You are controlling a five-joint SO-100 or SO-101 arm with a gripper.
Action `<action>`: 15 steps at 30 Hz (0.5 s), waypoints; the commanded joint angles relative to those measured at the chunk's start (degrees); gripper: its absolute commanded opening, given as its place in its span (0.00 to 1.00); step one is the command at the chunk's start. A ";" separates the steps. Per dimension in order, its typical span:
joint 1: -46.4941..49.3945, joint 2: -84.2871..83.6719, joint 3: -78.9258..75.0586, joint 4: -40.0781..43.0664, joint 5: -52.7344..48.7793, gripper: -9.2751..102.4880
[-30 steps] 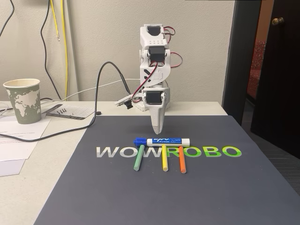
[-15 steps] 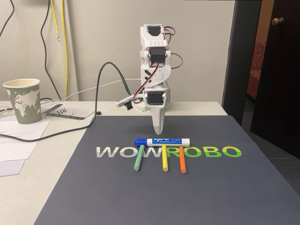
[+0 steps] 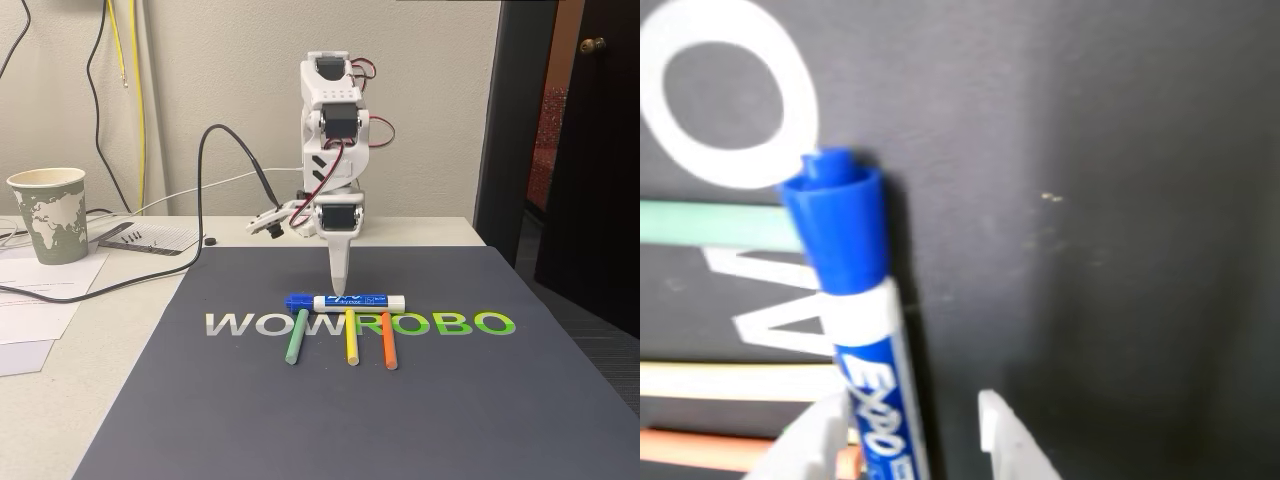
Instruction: Pick up the blue marker.
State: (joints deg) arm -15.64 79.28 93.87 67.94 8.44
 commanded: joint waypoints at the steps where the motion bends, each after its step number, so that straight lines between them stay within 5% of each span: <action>1: -0.35 -1.67 -5.27 2.64 -0.53 0.24; 15: -0.79 -5.27 -8.26 4.75 -0.18 0.28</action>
State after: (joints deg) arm -15.82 73.65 87.89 72.16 8.26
